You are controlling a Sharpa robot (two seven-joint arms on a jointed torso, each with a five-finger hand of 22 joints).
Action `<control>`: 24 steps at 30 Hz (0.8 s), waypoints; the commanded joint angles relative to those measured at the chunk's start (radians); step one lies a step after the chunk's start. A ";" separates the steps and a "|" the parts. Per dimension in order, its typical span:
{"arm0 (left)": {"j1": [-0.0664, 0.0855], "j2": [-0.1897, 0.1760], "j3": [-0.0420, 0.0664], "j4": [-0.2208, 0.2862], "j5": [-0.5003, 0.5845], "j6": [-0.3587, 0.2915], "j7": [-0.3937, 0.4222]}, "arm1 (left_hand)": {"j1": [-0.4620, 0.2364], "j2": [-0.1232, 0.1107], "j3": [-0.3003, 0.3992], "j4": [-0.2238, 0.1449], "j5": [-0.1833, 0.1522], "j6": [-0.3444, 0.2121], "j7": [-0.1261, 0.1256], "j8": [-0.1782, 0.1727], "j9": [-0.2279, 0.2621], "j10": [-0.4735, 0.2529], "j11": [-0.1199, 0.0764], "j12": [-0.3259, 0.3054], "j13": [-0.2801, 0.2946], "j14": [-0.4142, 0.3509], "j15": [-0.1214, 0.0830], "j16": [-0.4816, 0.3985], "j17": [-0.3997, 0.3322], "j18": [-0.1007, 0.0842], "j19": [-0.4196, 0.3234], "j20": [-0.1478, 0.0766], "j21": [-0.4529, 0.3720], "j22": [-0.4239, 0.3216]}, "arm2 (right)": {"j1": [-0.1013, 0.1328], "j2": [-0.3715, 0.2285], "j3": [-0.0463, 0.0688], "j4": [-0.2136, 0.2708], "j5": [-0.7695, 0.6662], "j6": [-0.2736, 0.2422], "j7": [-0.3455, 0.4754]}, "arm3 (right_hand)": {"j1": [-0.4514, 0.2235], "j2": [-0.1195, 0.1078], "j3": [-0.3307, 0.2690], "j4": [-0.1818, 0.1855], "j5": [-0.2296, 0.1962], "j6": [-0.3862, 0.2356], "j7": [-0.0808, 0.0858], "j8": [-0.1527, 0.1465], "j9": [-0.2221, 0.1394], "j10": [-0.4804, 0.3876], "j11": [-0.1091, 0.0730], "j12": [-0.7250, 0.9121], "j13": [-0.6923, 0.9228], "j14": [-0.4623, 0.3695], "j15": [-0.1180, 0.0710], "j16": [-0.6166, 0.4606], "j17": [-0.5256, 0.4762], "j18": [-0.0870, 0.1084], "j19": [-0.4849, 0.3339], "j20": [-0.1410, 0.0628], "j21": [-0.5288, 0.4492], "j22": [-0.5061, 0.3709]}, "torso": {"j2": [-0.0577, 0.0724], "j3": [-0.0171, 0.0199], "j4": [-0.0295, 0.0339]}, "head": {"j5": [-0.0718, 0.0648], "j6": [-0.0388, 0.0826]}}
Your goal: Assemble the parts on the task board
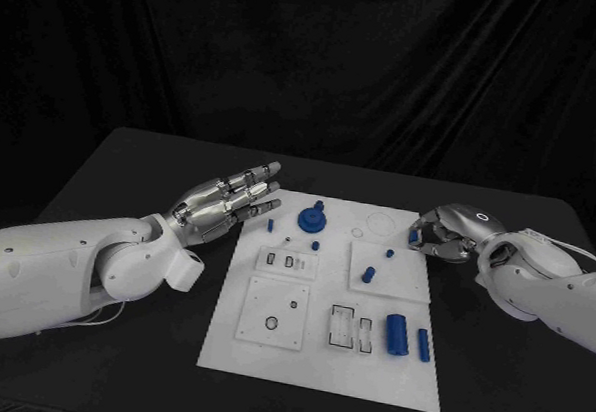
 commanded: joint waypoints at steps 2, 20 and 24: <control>-0.002 0.003 0.001 0.000 0.000 0.016 0.008 | 0.004 -0.002 0.007 -0.001 0.007 -0.003 -0.002 0.004 0.000 0.003 0.006 -0.005 -0.001 0.000 0.005 -0.007 -0.001 0.010 -0.001 0.005 -0.006 -0.001 | -0.004 0.001 0.000 -0.002 0.001 -0.004 0.000 | 0.014 0.007 0.006 -0.004 0.008 0.015 0.001 0.011 0.006 0.107 0.004 0.004 0.263 0.068 0.004 -0.005 0.153 0.007 -0.007 -0.002 -0.007 0.052 | 0.000 0.0002 0.0003 | 0.000 -0.002; -0.005 0.002 0.001 -0.005 0.000 0.016 0.001 | 0.004 -0.002 0.010 -0.002 0.007 -0.005 -0.003 0.004 0.000 0.002 0.008 -0.005 -0.001 0.000 0.005 -0.007 -0.001 0.010 -0.001 0.005 -0.006 -0.001 | -0.004 0.002 0.000 0.005 0.048 -0.076 0.064 | 0.038 0.038 0.012 -0.035 0.058 0.095 -0.019 0.087 0.070 0.107 -0.012 0.004 0.263 0.065 -0.009 -0.019 0.140 0.009 -0.003 -0.013 -0.024 0.053 | 0.000 -0.0003 0.0001 | 0.001 -0.005; -0.005 -0.001 0.001 -0.003 0.000 0.015 0.001 | 0.004 -0.002 0.010 -0.002 0.007 -0.005 -0.003 0.004 0.000 0.002 0.008 -0.005 -0.001 0.000 0.005 -0.007 -0.001 0.010 -0.001 0.005 -0.006 -0.001 | -0.004 -0.007 0.000 0.022 0.057 -0.116 0.076 | 0.040 0.037 0.011 -0.039 0.076 0.102 -0.018 0.099 0.080 0.107 -0.013 0.004 0.263 0.066 -0.011 -0.020 0.139 0.007 0.001 -0.016 -0.020 0.056 | 0.000 -0.0002 0.0001 | 0.007 -0.008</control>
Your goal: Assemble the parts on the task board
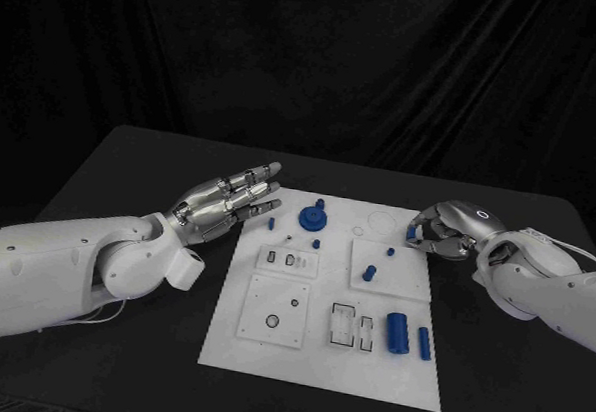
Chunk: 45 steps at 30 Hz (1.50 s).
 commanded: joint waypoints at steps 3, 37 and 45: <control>-0.002 -0.003 0.001 0.005 0.000 0.009 0.008 | 0.004 -0.002 0.007 0.001 0.003 -0.005 -0.003 0.004 0.000 0.002 0.008 -0.005 -0.001 0.000 0.005 -0.007 -0.002 0.010 -0.001 0.005 -0.006 -0.002 | 0.000 -0.020 0.001 0.038 0.027 -0.095 0.032 | 0.007 0.003 -0.002 -0.006 0.016 0.010 0.002 0.011 0.010 0.106 -0.005 0.004 0.263 0.062 -0.008 -0.008 0.135 0.008 0.002 -0.010 -0.004 0.056 | 0.000 -0.0002 0.0001 | 0.010 -0.004; -0.002 0.017 0.001 0.000 0.000 0.003 0.012 | 0.004 -0.003 0.014 -0.004 0.010 -0.004 -0.004 0.005 0.000 0.003 0.007 -0.005 -0.001 0.000 0.001 -0.007 -0.002 0.010 -0.001 0.004 -0.006 -0.002 | -0.009 0.168 0.001 0.199 0.000 -0.057 -0.032 | -0.007 -0.009 -0.008 -0.010 0.053 -0.013 0.020 0.018 0.027 0.106 0.011 0.004 0.263 0.068 0.002 0.000 0.142 0.008 0.011 -0.005 -0.011 0.060 | -0.002 -0.0028 -0.0011 | -0.006 -0.027; -0.002 0.025 0.001 -0.005 0.000 0.006 0.013 | 0.004 -0.003 0.014 -0.004 0.010 -0.004 -0.004 0.005 0.000 0.003 0.007 -0.005 -0.001 0.000 0.001 -0.007 -0.002 0.010 -0.001 0.004 -0.006 -0.002 | -0.021 0.202 0.001 0.184 -0.023 -0.010 -0.076 | -0.009 -0.010 -0.008 -0.012 0.056 -0.021 0.025 0.015 0.028 0.106 0.017 0.004 0.263 0.064 0.008 -0.013 0.129 0.012 0.001 -0.001 -0.035 0.050 | -0.004 0.0012 0.0011 | -0.011 -0.030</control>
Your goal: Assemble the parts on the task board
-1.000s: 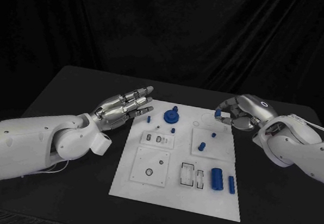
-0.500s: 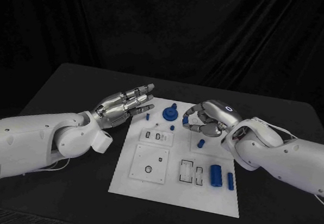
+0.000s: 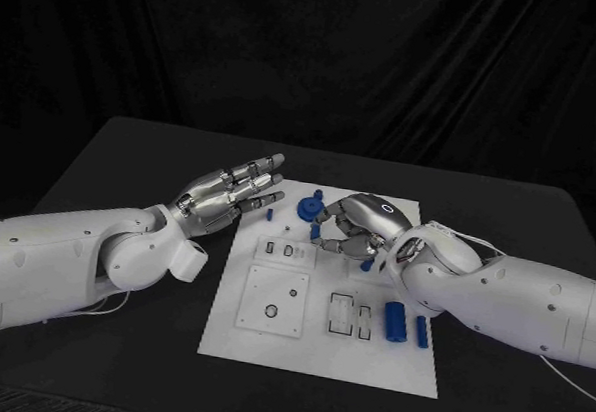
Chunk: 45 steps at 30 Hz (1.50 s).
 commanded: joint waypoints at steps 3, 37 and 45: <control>-0.001 0.007 0.001 -0.001 0.000 0.009 0.018 | 0.004 -0.003 0.007 -0.001 0.006 -0.005 -0.003 0.004 0.000 -0.001 0.004 -0.005 -0.001 0.000 0.001 -0.007 -0.001 0.010 -0.001 0.004 -0.006 -0.002 | -0.008 0.013 0.000 -0.005 -0.041 0.057 -0.070 | -0.005 -0.006 -0.006 -0.002 0.000 -0.004 0.001 -0.004 -0.001 0.103 0.006 0.004 0.263 0.063 0.008 -0.006 0.128 0.012 -0.009 0.001 -0.009 0.050 | -0.001 0.0016 0.0001 | 0.000 -0.001; -0.004 0.011 0.001 -0.005 0.000 0.014 0.019 | 0.004 -0.003 0.009 -0.002 0.006 -0.007 -0.003 0.004 0.000 -0.002 0.004 -0.006 -0.002 0.000 0.001 -0.007 -0.001 0.011 -0.001 0.004 -0.006 -0.002 | -0.035 0.067 0.000 -0.054 -0.081 0.107 -0.126 | -0.007 -0.011 -0.001 -0.020 -0.001 -0.056 0.006 -0.026 -0.005 0.103 0.008 0.004 0.263 0.056 0.011 -0.022 0.113 0.019 -0.023 0.008 -0.045 0.038 | 0.004 0.0010 0.0007 | 0.007 -0.003; -0.004 0.012 0.001 -0.009 0.000 0.015 0.015 | 0.004 -0.003 0.009 -0.002 0.006 -0.007 -0.003 0.004 0.000 -0.002 0.004 -0.006 -0.002 0.000 0.001 -0.007 -0.001 0.011 -0.001 0.004 -0.006 -0.002 | -0.036 0.068 0.000 -0.053 -0.083 0.119 -0.127 | -0.009 -0.015 -0.002 -0.023 -0.008 -0.066 0.006 -0.030 -0.005 0.103 0.007 0.004 0.263 0.056 0.011 -0.022 0.112 0.019 -0.023 0.008 -0.047 0.039 | 0.003 0.0008 -0.0010 | 0.007 -0.004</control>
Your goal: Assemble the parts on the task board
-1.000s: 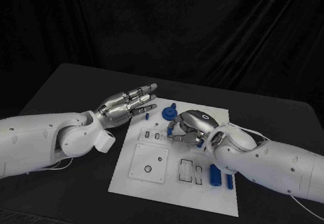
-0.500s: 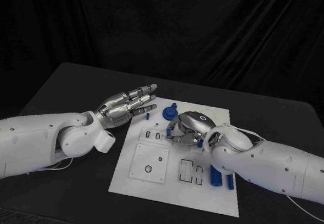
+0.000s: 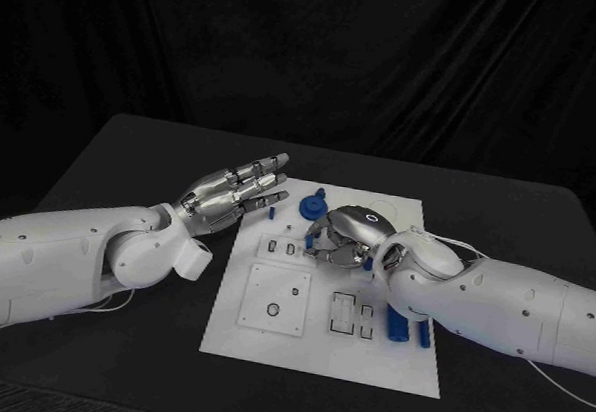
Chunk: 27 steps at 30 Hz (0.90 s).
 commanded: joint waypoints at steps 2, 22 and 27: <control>-0.002 0.002 0.001 0.000 0.000 0.012 0.014 | 0.004 -0.003 0.005 0.002 0.006 -0.007 -0.003 0.004 0.000 -0.002 0.004 -0.006 -0.002 0.000 0.001 -0.007 -0.001 0.010 -0.001 0.004 -0.006 -0.001 | -0.004 0.001 -0.002 0.000 -0.016 0.029 -0.026 | -0.003 -0.009 -0.001 -0.005 -0.003 -0.007 -0.003 -0.003 -0.001 0.107 0.004 0.004 0.263 0.057 0.005 -0.003 0.113 0.019 -0.008 0.001 -0.004 0.038 | 0.000 -0.0004 -0.0019 | 0.001 -0.001; -0.004 0.001 0.001 -0.004 0.000 0.013 0.011 | 0.003 -0.002 0.008 0.001 0.006 -0.008 -0.003 0.004 0.000 -0.002 0.004 -0.006 -0.002 0.000 0.001 -0.007 -0.001 0.011 -0.001 0.003 -0.006 -0.001 | -0.004 -0.017 -0.002 0.010 -0.016 0.004 -0.015 | -0.057 -0.047 -0.043 0.009 -0.202 -0.177 -0.003 -0.064 -0.035 0.107 0.005 0.004 0.263 0.056 0.006 -0.005 0.109 0.020 -0.003 0.002 -0.023 0.045 | -0.001 0.0009 -0.0015 | 0.002 -0.003; -0.004 -0.002 0.001 -0.003 0.000 0.009 0.013 | 0.003 -0.002 0.009 0.001 0.006 -0.008 -0.003 0.004 0.000 -0.002 0.003 -0.006 -0.002 0.000 0.001 -0.007 -0.001 0.011 -0.001 0.003 -0.006 -0.001 | -0.001 -0.047 -0.002 0.047 -0.017 -0.055 0.005 | -0.061 -0.071 -0.045 0.047 -0.236 -0.201 -0.002 -0.068 -0.050 0.107 0.005 0.004 0.263 0.056 0.006 -0.005 0.109 0.020 -0.001 0.002 -0.028 0.048 | -0.002 0.0008 -0.0016 | 0.008 -0.004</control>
